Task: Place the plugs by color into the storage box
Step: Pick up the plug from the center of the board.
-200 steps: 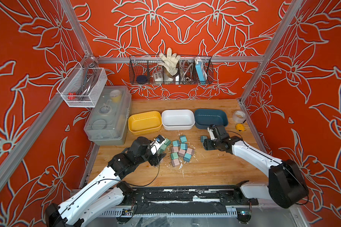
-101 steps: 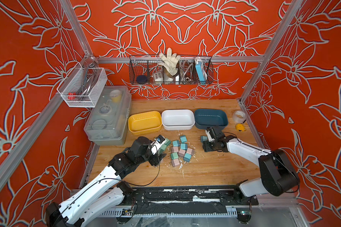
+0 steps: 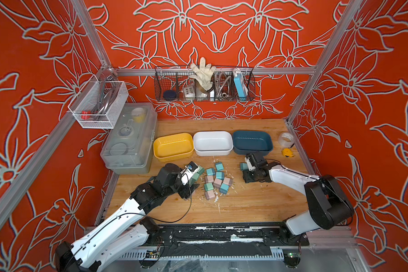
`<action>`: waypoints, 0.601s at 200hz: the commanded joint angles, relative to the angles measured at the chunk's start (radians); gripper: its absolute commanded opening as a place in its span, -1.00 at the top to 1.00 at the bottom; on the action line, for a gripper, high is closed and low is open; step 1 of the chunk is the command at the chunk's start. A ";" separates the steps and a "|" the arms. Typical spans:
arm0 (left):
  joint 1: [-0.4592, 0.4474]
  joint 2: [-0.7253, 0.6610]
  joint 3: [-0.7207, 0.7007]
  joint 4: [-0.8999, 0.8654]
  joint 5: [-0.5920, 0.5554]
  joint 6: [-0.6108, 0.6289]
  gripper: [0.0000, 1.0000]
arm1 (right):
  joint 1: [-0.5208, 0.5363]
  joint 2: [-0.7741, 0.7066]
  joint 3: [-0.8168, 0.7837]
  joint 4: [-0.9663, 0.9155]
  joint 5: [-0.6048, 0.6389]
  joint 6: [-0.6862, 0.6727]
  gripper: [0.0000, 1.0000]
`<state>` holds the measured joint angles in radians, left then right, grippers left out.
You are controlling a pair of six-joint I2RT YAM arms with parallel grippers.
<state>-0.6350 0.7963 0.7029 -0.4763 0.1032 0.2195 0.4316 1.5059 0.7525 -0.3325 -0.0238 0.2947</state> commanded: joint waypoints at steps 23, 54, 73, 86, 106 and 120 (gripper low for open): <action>0.000 -0.002 -0.004 0.018 0.009 -0.004 -0.48 | 0.005 0.010 0.015 0.007 0.012 -0.015 -0.07; 0.000 -0.005 -0.005 0.018 0.007 -0.002 -0.48 | 0.005 0.003 0.011 0.008 0.011 -0.015 0.03; 0.000 -0.005 -0.004 0.018 0.007 -0.002 -0.48 | 0.006 0.003 0.015 0.002 0.007 -0.016 0.06; 0.000 -0.005 -0.006 0.018 0.007 -0.001 -0.48 | 0.005 0.004 0.020 -0.006 -0.002 -0.016 0.08; 0.000 -0.005 -0.006 0.016 0.007 -0.002 -0.48 | 0.006 0.004 0.026 -0.016 -0.012 -0.016 0.13; -0.001 -0.007 -0.006 0.016 0.007 -0.002 -0.47 | 0.005 0.000 0.027 -0.020 -0.017 -0.016 0.19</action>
<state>-0.6350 0.7959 0.7029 -0.4763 0.1028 0.2195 0.4328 1.5063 0.7551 -0.3305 -0.0265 0.2817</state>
